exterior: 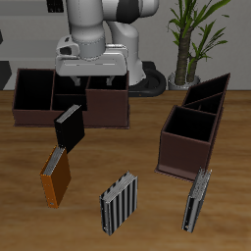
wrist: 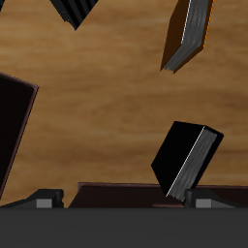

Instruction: Place the black book into the left desk caddy's right compartment

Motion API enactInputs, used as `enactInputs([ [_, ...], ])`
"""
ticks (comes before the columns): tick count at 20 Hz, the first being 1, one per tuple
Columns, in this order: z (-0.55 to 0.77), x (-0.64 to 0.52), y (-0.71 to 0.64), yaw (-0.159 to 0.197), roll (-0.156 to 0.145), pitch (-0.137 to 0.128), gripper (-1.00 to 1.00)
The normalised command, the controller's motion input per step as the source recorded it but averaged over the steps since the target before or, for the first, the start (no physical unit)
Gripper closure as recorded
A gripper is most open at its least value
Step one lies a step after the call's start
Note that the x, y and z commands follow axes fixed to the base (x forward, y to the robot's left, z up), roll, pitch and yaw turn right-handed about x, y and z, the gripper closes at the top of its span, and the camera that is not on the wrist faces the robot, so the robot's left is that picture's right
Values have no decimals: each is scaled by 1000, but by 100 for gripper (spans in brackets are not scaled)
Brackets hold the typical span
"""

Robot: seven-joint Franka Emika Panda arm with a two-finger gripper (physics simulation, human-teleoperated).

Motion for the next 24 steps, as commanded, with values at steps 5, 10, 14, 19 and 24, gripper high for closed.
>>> enactInputs([
  [5,-41,-73,-372,-37,-20,-10,-100],
  [10,-2,-4,-655,-58,-43,-40,-100],
  [14,-88,94,-456,-27,-45,-24,-100],
  [19,-201,111,-185,1,-37,-3,-100],
  [24,-384,79,-36,-14,-18,5,-100],
])
